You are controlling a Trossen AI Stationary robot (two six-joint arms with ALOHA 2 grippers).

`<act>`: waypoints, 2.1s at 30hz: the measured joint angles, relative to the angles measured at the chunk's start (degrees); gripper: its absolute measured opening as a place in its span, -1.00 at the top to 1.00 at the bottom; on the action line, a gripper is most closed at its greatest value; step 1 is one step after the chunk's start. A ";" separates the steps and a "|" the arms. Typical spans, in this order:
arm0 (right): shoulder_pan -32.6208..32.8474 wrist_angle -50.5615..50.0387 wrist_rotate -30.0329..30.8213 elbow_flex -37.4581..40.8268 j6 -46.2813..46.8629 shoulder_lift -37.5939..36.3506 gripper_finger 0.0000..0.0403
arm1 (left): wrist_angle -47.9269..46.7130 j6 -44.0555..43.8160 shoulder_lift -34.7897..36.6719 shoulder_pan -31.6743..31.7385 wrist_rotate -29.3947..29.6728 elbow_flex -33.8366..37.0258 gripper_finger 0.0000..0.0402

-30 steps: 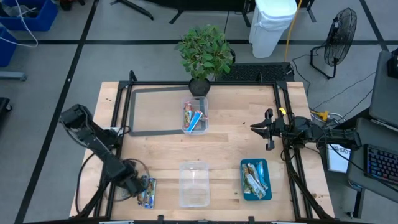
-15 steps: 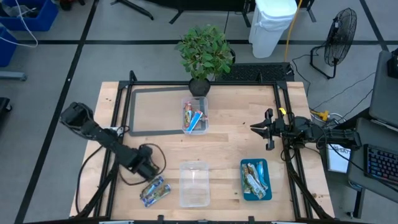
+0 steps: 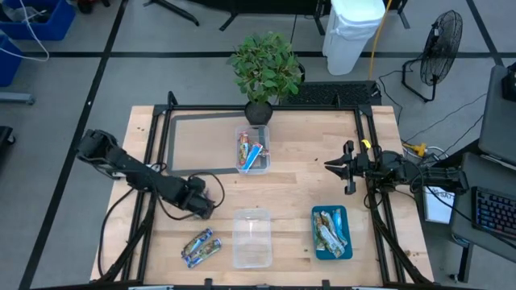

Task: Pick and place Granola Bars by type
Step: Put the blue granola bar into the bottom transparent bin

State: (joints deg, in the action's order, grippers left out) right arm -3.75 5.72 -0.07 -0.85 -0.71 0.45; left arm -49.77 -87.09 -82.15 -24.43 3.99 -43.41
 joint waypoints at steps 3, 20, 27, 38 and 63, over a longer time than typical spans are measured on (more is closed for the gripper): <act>0.00 0.01 0.00 0.00 0.00 -0.01 0.78 | -0.72 -0.29 1.86 0.15 3.08 -0.63 0.89; 0.00 0.00 0.00 0.00 0.02 0.00 0.78 | -1.48 -1.14 2.63 1.25 4.66 -0.73 0.38; -0.01 0.00 0.00 -0.01 0.01 0.00 0.78 | -0.78 -1.14 2.64 1.25 4.67 -0.23 0.16; -0.02 0.00 0.00 -0.02 0.01 0.00 0.78 | 2.01 -2.49 2.63 1.20 2.17 3.49 0.14; -0.01 0.00 0.01 -0.01 0.01 -0.01 0.78 | 10.22 6.87 2.65 1.20 6.25 3.49 0.98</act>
State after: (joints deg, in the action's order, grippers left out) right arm -3.76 5.72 -0.07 -0.85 -0.70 0.44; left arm -39.55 -80.22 -79.50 -23.22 10.24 -39.92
